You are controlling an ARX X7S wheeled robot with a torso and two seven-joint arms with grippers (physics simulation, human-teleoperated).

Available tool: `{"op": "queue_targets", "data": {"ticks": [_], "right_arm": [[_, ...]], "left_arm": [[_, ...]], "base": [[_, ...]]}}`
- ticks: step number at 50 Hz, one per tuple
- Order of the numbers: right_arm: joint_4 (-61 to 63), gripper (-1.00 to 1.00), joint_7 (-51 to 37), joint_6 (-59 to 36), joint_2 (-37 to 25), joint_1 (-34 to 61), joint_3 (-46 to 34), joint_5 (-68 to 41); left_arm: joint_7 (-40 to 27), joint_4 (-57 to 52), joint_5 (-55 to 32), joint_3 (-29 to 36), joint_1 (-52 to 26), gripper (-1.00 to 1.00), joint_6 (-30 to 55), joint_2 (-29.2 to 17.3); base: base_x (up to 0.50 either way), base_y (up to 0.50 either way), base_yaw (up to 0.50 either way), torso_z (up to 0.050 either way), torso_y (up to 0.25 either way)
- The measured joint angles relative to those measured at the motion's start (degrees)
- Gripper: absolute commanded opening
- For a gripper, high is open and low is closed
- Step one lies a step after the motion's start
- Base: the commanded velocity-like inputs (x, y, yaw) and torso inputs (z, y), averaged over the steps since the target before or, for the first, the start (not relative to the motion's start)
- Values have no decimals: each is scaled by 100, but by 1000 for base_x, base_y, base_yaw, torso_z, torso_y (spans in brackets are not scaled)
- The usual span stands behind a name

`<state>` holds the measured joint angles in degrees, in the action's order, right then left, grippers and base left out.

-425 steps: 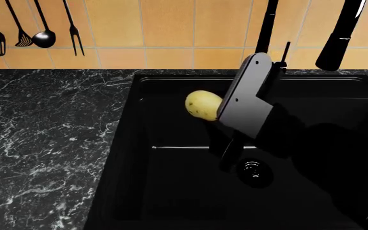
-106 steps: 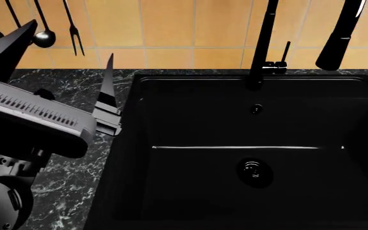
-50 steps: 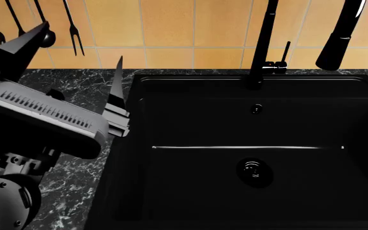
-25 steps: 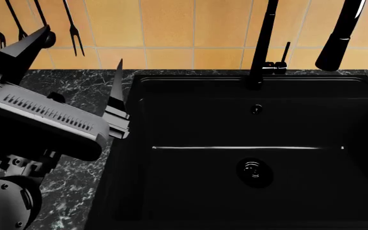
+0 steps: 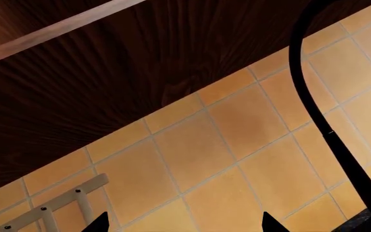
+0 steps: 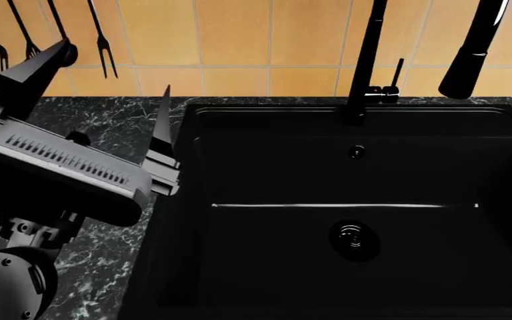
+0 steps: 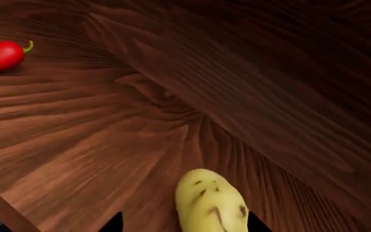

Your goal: Pick the chili pepper, potato from the counter and place them in the cabinet. Then close the cabinet.

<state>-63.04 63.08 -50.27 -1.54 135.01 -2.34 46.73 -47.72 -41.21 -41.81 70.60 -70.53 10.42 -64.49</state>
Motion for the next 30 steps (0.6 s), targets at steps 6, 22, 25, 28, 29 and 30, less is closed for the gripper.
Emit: {"op": "queue_targets", "data": {"ticks": [6, 22, 25, 28, 29, 30], "right_arm": [[21, 100, 77, 6, 10, 0, 28, 98], [109, 100, 333, -38, 27, 0, 92, 375], [151, 100, 385, -62, 9, -1, 68, 433], [242, 100, 402, -40, -24, -3, 27, 464], [281, 100, 404, -25, -34, -4, 17, 463], [325, 100, 408, -6, -44, -4, 9, 457]], "left_arm": [[3, -8, -8, -6, -3, 100, 18, 10], [1, -8, -12, -27, 17, 100, 14, 10], [2, -1, -7, -31, 25, 100, 4, 11], [1, 5, -3, -34, 33, 100, -4, 11], [0, 7, -1, -35, 36, 100, -7, 11], [-1, 9, 0, -36, 39, 100, -10, 11]], "base": [[0, 0, -1, 0, -4], [0, -1, -1, 0, -3], [0, 0, 0, 0, -3], [0, 0, 0, 0, 0], [0, 0, 0, 0, 0], [0, 0, 0, 0, 0]]}}
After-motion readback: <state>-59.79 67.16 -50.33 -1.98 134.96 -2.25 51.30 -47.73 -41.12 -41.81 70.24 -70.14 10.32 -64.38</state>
